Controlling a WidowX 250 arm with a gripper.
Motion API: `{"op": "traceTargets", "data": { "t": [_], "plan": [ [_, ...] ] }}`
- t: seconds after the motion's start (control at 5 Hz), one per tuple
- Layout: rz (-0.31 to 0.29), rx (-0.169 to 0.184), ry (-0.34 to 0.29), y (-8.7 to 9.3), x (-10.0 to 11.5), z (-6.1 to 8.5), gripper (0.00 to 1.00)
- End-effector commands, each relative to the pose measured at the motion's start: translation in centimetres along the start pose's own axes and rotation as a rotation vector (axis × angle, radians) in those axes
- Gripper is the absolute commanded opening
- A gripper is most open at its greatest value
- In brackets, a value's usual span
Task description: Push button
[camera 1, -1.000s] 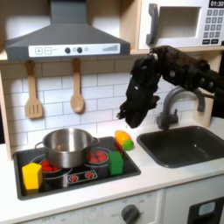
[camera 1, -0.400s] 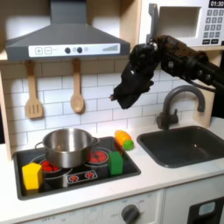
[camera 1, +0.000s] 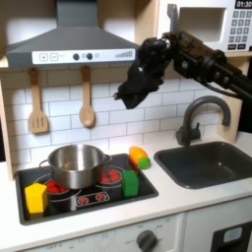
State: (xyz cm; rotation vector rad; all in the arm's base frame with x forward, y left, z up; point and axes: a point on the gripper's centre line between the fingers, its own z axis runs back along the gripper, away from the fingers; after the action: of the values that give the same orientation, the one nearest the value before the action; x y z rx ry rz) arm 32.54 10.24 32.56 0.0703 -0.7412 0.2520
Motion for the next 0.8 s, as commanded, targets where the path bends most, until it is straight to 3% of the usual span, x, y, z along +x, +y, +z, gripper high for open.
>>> {"op": "traceTargets", "data": {
  "t": [0.0,0.4,0.6],
  "plan": [
    [0.023,0.017,-0.105,0.8,2.5,-0.2,0.00],
    [0.047,0.030,-0.212,1.7,5.4,0.4,0.00],
    [0.044,0.024,-0.234,1.9,6.2,0.4,0.00]
  ]
}}
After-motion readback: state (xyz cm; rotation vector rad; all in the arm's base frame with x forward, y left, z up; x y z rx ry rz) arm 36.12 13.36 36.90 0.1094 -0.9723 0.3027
